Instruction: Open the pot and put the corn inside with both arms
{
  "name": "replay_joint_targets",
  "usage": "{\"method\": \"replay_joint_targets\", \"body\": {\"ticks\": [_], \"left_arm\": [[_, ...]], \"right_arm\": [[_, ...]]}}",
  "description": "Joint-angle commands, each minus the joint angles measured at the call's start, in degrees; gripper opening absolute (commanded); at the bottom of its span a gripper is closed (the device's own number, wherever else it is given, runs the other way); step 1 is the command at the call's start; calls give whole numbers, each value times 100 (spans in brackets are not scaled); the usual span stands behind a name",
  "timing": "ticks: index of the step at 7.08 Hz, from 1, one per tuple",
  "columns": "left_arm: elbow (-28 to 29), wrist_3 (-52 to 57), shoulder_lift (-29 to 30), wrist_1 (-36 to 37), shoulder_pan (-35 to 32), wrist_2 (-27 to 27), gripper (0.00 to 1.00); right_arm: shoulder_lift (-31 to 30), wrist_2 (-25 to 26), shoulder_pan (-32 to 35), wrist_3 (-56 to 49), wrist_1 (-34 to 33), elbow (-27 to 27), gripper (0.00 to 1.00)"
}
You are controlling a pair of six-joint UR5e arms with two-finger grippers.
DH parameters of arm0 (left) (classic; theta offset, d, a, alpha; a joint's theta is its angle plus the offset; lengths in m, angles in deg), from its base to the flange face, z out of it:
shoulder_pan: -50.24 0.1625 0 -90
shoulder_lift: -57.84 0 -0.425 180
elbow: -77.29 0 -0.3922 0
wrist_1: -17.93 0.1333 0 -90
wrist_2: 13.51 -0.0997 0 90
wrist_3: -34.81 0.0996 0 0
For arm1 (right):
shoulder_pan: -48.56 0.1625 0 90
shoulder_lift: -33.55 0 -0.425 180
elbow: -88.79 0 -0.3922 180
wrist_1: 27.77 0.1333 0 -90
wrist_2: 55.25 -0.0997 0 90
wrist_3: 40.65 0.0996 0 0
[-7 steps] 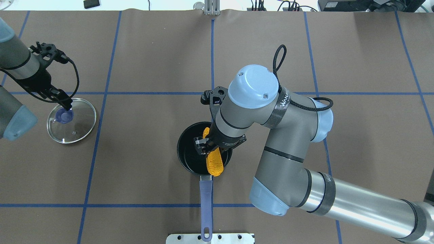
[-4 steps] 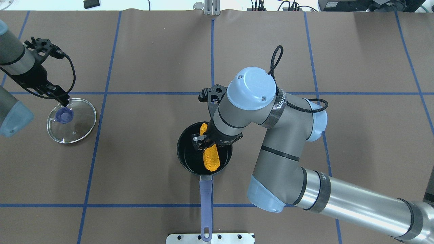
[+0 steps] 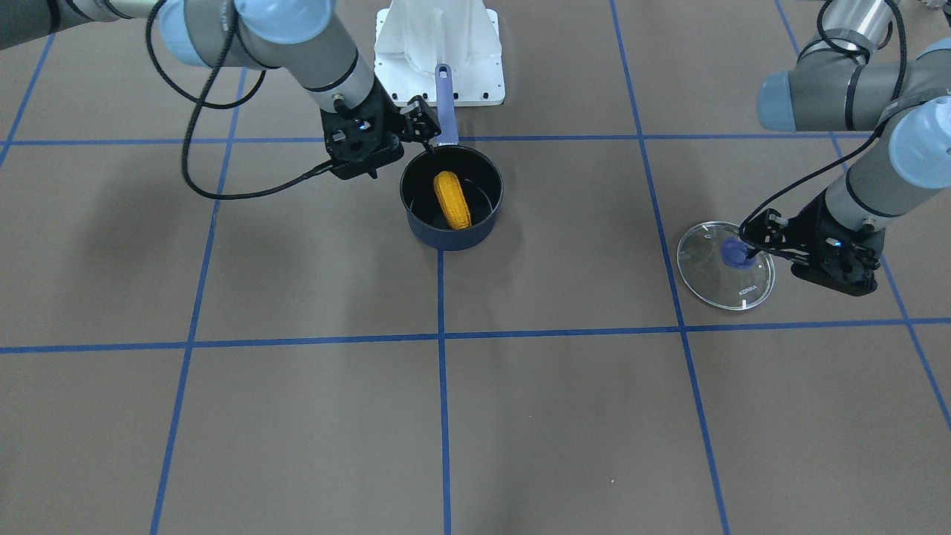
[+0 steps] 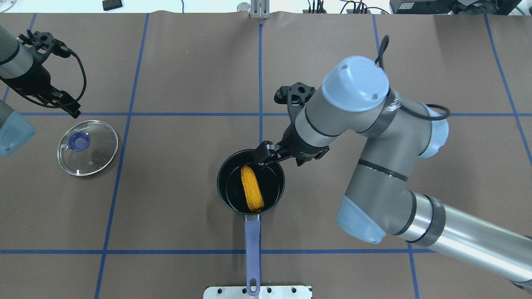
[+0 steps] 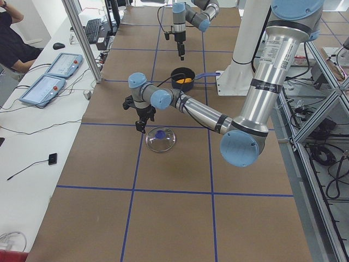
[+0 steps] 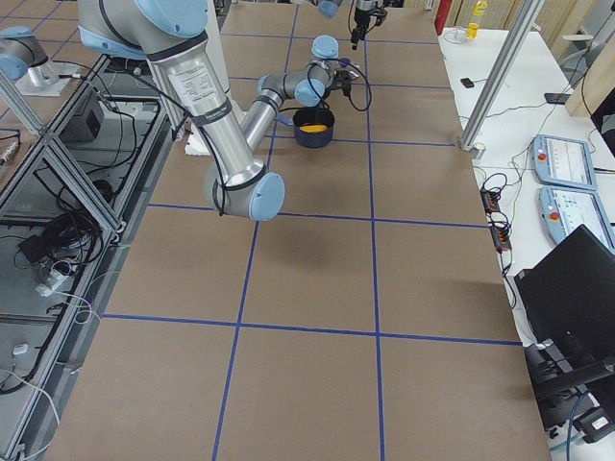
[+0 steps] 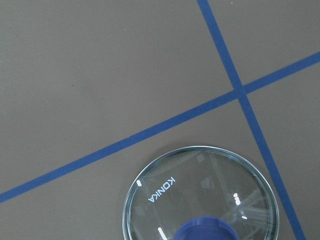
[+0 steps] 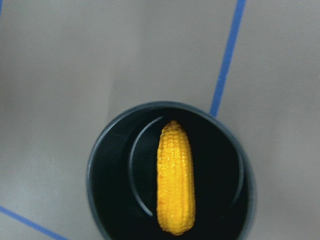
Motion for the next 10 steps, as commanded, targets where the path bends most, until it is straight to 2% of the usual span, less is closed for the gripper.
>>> {"method": "replay_joint_targets", "body": {"ticks": [1, 2, 3, 5, 6, 7, 8, 9, 10], "left_arm": [[0, 139, 28, -42, -183, 330, 98], [17, 618, -33, -42, -445, 559, 98], [35, 997, -373, -60, -743, 726, 99], [43, 2084, -988, -69, -1446, 755, 99], [35, 2204, -1166, -69, -1684, 763, 99], [26, 2379, -1403, -164, -1817, 763, 99], [9, 2381, -1657, -366, -1923, 763, 99], [0, 2381, -1886, -559, -2011, 772, 99], [-9, 2355, -1967, -587, -2090, 1051, 99]], "right_arm": [[-385, -258, 1352, -481, -14, -121, 100], [-918, 164, 1671, -1459, 3, -148, 100], [-1175, 98, 2110, -2244, -40, -70, 100], [-1300, 194, 2690, -2339, -600, 62, 100], [-1649, 160, 3016, -2513, -664, 63, 100], [-2053, 168, 3437, -3394, -699, 133, 100], [-2222, 151, 3859, -4403, -1039, 316, 100], [-2276, 150, 4107, -4779, -1434, 431, 100], [-2459, -32, 4335, -4913, -1638, 597, 100]]}}
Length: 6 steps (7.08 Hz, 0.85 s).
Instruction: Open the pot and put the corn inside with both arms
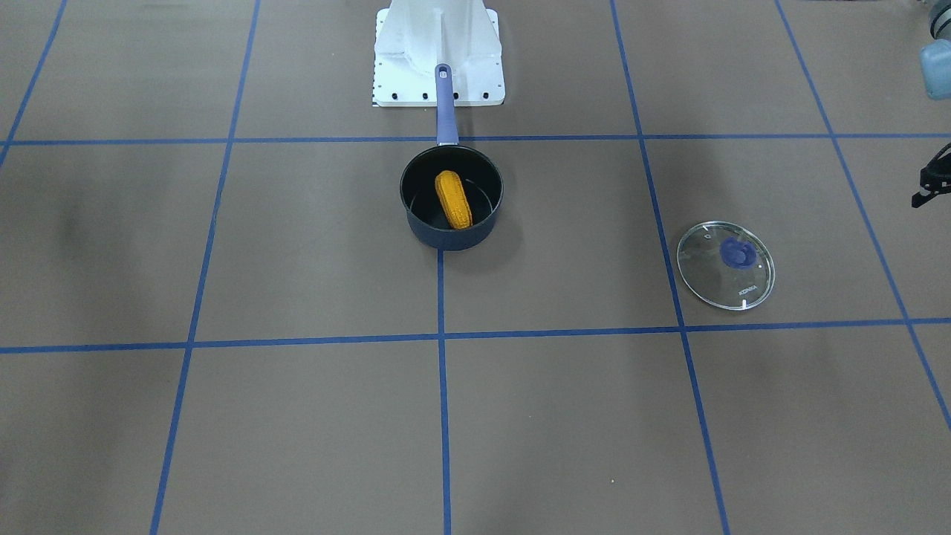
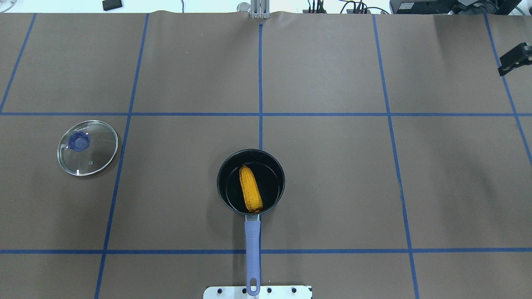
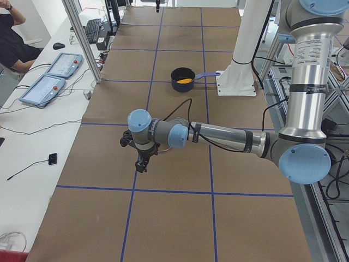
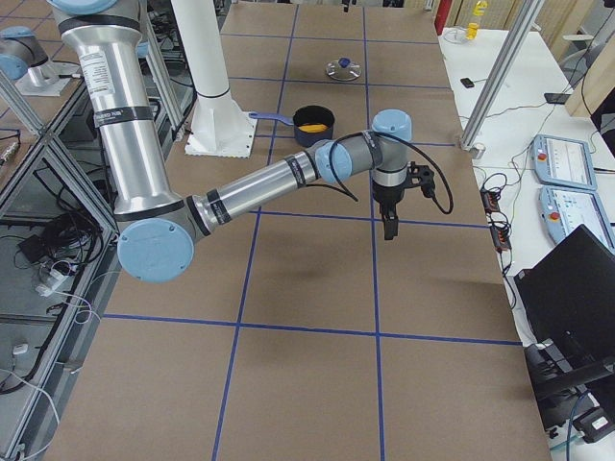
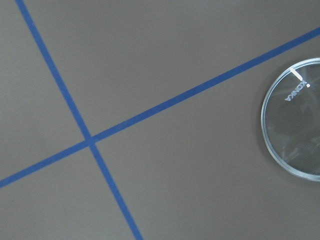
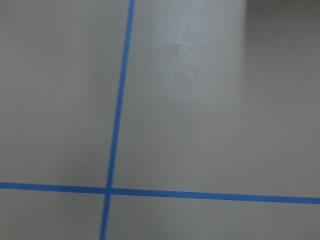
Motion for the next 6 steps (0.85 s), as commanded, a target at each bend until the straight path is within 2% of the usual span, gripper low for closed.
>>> {"method": "replay_joint_targets", "body": {"ticks": [1, 2, 4, 6], "left_arm": [[-4, -36, -181, -105, -191, 457, 99], [5, -54, -181, -105, -226, 459, 99], [5, -89, -181, -105, -262, 468, 99], [23, -89, -207, -105, -262, 468, 99]], "right_arm": [[-481, -582, 492, -815, -340, 309, 100], [-605, -1065, 676, -950, -296, 754, 100], [-790, -1044, 818, -925, 45, 820, 100], [-800, -1043, 819, -925, 64, 820, 100]]}}
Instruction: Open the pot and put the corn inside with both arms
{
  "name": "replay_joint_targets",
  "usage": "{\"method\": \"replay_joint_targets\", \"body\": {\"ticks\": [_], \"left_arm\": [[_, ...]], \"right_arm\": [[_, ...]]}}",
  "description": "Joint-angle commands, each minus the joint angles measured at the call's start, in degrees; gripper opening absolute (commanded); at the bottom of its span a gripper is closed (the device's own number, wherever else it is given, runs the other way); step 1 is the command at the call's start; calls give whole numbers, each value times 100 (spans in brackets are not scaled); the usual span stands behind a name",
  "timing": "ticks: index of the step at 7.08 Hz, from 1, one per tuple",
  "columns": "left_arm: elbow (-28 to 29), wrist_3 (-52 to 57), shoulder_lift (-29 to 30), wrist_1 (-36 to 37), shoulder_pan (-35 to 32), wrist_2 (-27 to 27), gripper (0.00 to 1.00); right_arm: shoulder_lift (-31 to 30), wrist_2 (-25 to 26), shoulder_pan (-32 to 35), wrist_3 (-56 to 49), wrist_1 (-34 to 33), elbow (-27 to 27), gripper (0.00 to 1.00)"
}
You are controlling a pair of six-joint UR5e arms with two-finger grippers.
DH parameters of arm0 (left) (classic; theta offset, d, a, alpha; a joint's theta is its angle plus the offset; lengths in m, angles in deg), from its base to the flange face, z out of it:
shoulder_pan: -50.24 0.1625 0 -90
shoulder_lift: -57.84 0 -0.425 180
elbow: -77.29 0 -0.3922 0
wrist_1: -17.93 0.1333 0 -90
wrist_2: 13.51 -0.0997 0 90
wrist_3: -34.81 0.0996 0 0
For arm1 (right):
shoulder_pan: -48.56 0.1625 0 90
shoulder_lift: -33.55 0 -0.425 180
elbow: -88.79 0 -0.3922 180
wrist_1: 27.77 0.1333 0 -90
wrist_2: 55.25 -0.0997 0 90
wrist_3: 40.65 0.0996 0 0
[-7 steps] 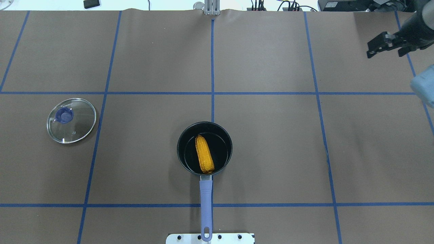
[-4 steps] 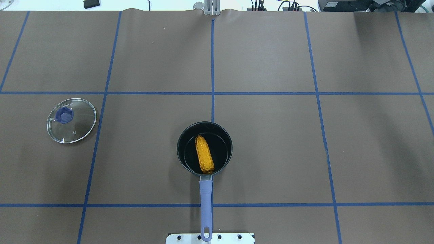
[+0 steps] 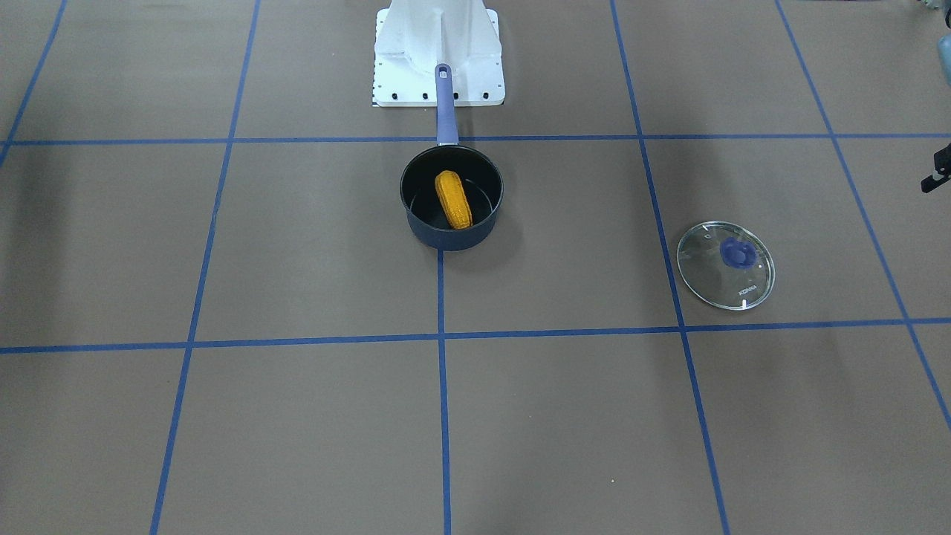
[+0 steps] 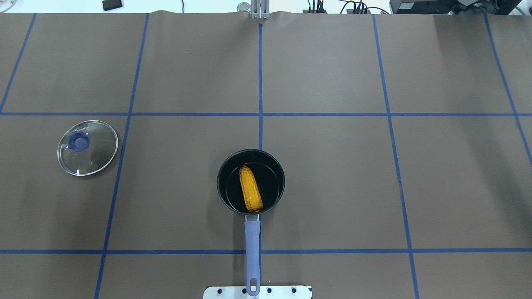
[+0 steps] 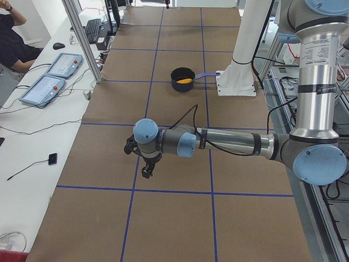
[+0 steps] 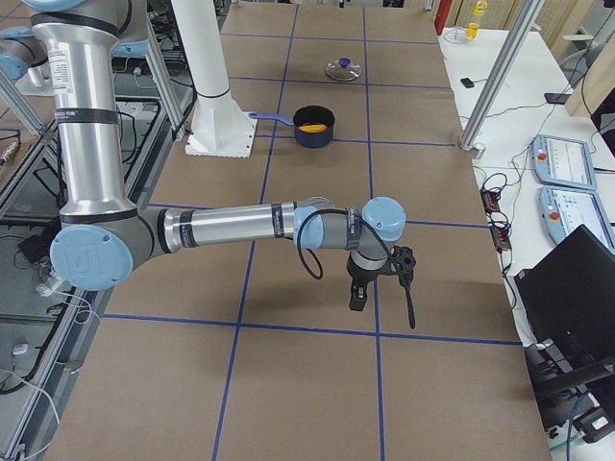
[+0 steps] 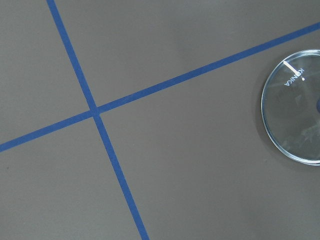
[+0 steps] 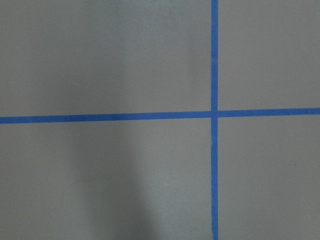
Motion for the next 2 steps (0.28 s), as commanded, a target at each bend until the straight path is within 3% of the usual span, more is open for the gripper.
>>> {"method": "replay_joint_targets", "body": {"ticks": [1, 2], "left_arm": [[5, -10, -16, 0, -4, 2, 99], [-3, -11, -25, 0, -4, 2, 99]], "right_arm": [[3, -7, 12, 4, 38, 1, 100], [20, -7, 12, 21, 47, -34, 100]]}}
